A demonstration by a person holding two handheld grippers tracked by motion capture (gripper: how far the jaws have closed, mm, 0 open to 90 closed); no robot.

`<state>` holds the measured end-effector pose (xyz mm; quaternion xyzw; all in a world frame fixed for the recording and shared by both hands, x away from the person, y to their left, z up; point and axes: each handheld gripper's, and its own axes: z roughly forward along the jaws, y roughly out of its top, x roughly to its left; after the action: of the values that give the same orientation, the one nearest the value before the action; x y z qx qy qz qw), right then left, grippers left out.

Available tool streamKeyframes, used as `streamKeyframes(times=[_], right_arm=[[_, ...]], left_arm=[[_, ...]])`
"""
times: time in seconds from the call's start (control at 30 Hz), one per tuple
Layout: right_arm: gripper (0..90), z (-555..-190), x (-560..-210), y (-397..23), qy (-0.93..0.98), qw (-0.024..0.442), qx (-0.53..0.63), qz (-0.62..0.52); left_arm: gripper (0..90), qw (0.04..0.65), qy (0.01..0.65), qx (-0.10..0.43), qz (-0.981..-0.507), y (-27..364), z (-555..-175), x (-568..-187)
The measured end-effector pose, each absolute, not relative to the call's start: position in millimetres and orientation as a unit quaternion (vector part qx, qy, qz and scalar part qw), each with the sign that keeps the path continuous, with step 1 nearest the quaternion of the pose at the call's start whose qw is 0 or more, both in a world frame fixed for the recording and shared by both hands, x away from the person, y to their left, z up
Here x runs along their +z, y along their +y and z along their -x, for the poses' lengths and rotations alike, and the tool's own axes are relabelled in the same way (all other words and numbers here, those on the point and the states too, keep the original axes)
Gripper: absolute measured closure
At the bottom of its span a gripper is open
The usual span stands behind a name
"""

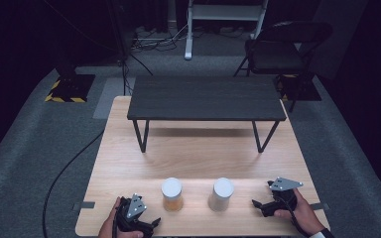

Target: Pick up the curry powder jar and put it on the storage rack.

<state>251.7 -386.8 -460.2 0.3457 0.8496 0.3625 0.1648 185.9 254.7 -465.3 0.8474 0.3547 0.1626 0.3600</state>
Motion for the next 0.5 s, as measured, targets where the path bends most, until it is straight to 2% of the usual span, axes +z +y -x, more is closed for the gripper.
streamKeyframes(times=[0.5], right_arm=[[0.0,-251.6,-460.2,-386.9,0.85,0.164,0.363,-0.344]], left_arm=[[0.3,0.36,0.355,0.162,-0.848,254.0,-187.4,-465.0]])
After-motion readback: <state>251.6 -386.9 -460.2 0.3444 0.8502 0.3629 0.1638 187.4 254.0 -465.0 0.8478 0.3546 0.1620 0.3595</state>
